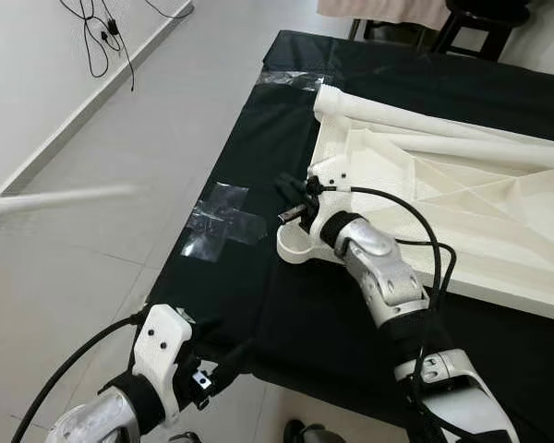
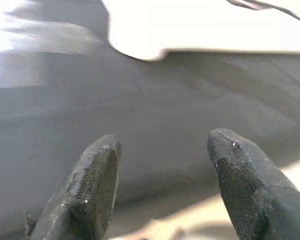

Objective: Building children table

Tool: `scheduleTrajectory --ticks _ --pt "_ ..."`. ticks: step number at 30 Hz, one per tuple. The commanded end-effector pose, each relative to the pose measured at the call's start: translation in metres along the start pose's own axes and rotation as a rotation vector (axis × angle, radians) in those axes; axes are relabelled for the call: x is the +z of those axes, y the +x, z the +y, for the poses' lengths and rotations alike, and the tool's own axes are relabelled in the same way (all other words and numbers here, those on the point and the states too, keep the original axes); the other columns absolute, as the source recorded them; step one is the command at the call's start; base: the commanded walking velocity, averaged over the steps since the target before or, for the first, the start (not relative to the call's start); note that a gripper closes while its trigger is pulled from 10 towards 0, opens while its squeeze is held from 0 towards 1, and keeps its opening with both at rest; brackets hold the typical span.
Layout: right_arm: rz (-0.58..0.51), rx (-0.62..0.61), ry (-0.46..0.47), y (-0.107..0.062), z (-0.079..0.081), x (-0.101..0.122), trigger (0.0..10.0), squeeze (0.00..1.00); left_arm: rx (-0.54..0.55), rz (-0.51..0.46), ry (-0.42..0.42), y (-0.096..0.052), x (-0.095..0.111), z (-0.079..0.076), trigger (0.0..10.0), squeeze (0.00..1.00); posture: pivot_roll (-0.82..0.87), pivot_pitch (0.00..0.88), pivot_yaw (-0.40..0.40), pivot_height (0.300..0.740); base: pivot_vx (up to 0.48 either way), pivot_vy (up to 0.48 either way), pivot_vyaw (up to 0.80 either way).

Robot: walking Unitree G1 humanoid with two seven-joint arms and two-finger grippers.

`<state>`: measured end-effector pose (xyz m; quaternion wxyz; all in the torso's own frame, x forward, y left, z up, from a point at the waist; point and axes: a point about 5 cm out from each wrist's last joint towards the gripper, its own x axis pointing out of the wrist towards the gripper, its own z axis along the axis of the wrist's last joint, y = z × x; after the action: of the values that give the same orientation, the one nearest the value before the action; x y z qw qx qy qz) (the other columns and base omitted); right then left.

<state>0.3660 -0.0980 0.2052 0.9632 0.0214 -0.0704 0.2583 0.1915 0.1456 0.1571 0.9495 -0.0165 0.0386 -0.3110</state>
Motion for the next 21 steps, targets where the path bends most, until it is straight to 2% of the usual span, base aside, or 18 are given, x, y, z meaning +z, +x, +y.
scheduleTrajectory --ticks 1,2,3,4,6,8,14,21 --pt "-0.036 -0.032 0.041 -0.005 -0.003 0.001 0.0 0.00 0.057 0.004 -0.021 -0.001 -0.004 0.008 10.0 0.00 0.07 0.131 -0.085 0.740 0.000 0.000 0.00" --pt "-0.036 -0.032 0.041 -0.005 -0.003 0.001 0.0 0.00 0.057 0.004 -0.021 -0.001 -0.004 0.008 10.0 0.00 0.07 0.131 -0.085 0.740 0.000 0.000 0.00" --pt "-0.041 -0.051 0.065 -0.009 -0.006 -0.001 2.7 0.00 0.102 -0.013 -0.030 0.002 -0.004 0.016 10.0 0.00 0.05 0.093 -0.077 0.740 0.000 0.000 0.00" --pt "-0.034 -0.079 0.088 -0.013 -0.008 -0.005 10.0 0.00 0.146 -0.030 -0.033 0.006 -0.003 0.025 10.0 0.00 0.05 0.075 -0.072 0.740 0.000 0.000 0.00" --pt "-0.014 -0.113 0.097 -0.020 -0.009 -0.013 10.0 0.00 0.211 -0.058 -0.031 0.014 -0.002 0.038 10.0 0.00 0.04 0.057 -0.064 0.740 0.000 0.000 0.00" --pt "-0.005 -0.118 0.089 -0.021 -0.009 -0.015 10.0 0.00 0.224 -0.066 -0.029 0.016 -0.002 0.042 10.0 0.00 0.04 0.055 -0.062 0.740 0.000 0.000 0.00" --pt "0.010 -0.158 0.078 -0.027 -0.014 -0.020 10.0 0.00 0.266 -0.065 0.020 0.028 -0.002 0.049 10.0 0.00 0.03 0.026 -0.057 0.740 0.000 0.000 0.00" --pt "0.061 -0.173 0.064 -0.044 -0.018 -0.032 10.0 0.00 0.322 -0.068 0.020 0.029 -0.006 0.054 10.0 0.00 0.03 0.002 -0.072 0.740 0.000 0.000 0.00"
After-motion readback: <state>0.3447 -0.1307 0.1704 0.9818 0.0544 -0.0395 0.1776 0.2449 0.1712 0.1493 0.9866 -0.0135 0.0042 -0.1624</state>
